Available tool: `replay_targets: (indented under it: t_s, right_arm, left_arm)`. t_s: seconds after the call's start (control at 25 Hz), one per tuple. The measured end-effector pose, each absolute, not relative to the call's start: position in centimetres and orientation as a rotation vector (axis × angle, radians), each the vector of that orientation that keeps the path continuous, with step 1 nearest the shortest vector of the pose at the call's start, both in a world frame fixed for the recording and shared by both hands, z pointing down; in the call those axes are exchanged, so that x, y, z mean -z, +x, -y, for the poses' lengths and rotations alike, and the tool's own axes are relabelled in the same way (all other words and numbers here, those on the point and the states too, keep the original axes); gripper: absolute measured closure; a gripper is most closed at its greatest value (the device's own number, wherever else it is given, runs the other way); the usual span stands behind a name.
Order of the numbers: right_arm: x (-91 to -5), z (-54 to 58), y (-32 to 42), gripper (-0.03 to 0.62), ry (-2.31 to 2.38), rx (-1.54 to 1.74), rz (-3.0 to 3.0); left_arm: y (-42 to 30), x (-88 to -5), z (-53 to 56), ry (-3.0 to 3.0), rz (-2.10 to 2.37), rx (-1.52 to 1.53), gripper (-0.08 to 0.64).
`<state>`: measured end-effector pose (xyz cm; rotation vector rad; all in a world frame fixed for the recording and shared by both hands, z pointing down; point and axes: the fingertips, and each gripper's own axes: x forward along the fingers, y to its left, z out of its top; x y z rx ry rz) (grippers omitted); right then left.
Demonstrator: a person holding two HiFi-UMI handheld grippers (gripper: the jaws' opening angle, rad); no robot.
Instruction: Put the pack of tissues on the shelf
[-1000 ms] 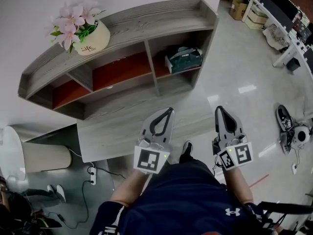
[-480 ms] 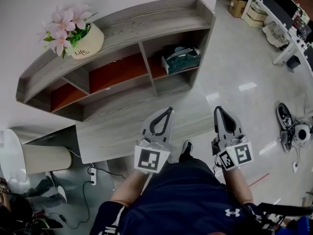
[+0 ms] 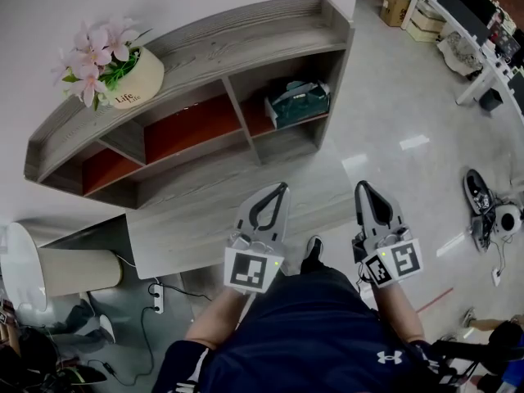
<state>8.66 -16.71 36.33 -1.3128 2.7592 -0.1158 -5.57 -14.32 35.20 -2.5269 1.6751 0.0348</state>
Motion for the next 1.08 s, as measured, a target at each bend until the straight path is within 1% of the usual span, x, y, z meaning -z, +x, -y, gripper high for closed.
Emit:
replay_targets:
  t_s: [1.08]
  right_arm:
    - [-36.7, 17.7, 8.5, 0.583, -1.289, 0.125, -2.769]
  left_arm:
    - [-5.2, -35.6, 15.6, -2.518, -1.667, -0.007, 0.545]
